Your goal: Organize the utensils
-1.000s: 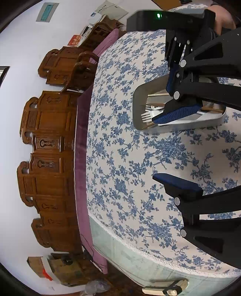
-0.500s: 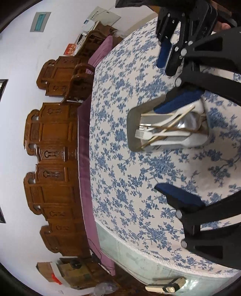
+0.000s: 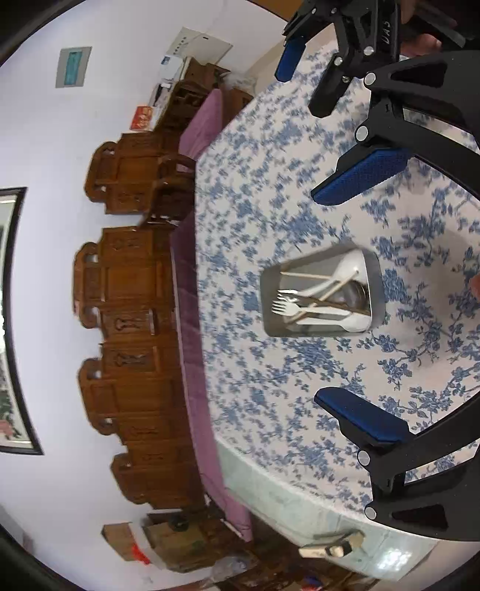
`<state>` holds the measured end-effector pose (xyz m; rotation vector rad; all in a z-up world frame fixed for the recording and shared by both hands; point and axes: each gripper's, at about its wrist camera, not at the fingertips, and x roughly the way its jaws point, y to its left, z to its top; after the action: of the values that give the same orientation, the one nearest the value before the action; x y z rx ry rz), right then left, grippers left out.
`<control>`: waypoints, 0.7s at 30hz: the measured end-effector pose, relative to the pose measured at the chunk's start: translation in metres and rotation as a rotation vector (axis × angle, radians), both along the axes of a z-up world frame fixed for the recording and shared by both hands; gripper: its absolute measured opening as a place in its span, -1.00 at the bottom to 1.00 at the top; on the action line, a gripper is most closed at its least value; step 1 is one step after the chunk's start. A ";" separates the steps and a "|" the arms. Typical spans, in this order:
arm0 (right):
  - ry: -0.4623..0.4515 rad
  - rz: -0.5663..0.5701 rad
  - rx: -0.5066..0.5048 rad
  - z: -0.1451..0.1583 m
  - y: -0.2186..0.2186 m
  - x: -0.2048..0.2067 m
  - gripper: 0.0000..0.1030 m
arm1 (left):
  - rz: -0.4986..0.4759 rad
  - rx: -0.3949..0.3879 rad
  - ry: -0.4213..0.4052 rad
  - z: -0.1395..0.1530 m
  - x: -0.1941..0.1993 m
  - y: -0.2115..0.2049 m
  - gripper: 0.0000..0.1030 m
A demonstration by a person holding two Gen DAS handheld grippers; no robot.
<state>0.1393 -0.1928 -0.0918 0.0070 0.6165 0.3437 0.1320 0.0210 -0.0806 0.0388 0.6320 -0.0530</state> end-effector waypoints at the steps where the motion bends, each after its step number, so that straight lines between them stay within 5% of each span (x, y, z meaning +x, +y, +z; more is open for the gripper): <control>1: -0.029 -0.011 0.003 0.010 -0.005 -0.007 0.95 | -0.002 0.001 -0.017 0.008 -0.006 -0.004 0.85; 10: -0.193 -0.061 0.029 0.074 -0.034 -0.053 0.95 | 0.004 0.000 -0.136 0.059 -0.049 -0.019 0.85; 21: -0.240 -0.080 0.038 0.089 -0.044 -0.070 0.95 | 0.017 -0.015 -0.171 0.074 -0.067 -0.022 0.85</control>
<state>0.0689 -0.2369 -0.0027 0.0265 0.3710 0.2743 0.0649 -0.0012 -0.0065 0.0229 0.4611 -0.0373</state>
